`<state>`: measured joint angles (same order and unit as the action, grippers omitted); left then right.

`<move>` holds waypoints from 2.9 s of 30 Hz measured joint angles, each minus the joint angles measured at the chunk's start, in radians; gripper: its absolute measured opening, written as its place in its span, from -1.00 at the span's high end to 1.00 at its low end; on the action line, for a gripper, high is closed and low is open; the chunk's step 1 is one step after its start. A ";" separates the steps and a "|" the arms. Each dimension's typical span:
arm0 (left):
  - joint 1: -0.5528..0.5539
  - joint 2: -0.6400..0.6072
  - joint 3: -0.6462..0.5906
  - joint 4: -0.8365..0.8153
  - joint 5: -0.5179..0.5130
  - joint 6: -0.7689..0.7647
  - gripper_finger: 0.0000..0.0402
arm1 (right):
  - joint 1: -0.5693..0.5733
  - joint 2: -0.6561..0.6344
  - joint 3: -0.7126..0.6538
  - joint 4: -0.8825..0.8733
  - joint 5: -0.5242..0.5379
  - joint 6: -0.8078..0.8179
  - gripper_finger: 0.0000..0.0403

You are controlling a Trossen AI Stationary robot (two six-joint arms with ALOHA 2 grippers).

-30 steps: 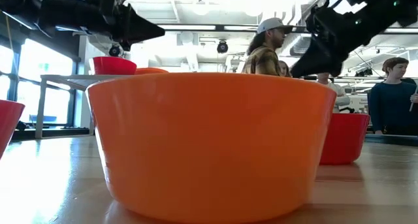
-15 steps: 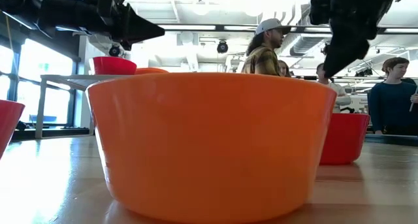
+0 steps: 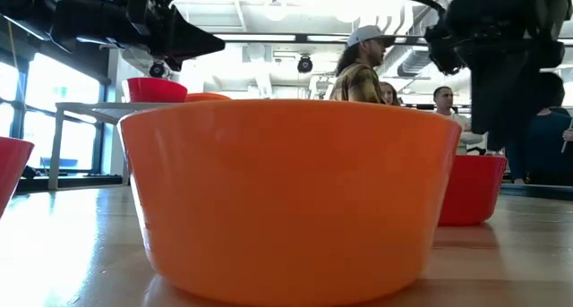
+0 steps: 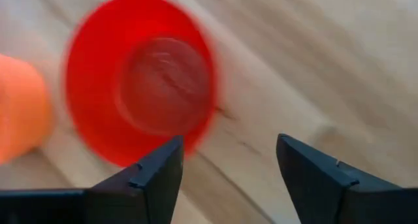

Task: Pick & Place Mini bowls
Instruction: Stack the red bowl on top of the red bowl on the shelf

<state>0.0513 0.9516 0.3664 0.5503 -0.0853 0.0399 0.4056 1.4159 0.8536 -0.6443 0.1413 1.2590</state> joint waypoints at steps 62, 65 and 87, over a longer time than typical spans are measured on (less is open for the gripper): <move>-0.246 0.137 0.273 -0.593 -0.107 0.128 0.96 | -0.435 0.313 0.422 0.018 -0.028 -0.628 0.99; -0.257 0.206 0.354 -0.690 -0.119 0.132 0.84 | -0.435 0.359 0.469 0.013 -0.032 -0.667 0.99; -0.334 0.484 0.612 -0.994 -0.273 0.278 0.27 | -0.467 0.438 0.542 0.122 -0.130 -0.756 0.99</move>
<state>-0.2829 1.4353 0.9779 -0.4442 -0.3583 0.3183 -0.0612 1.8534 1.3960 -0.5227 0.0115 0.5031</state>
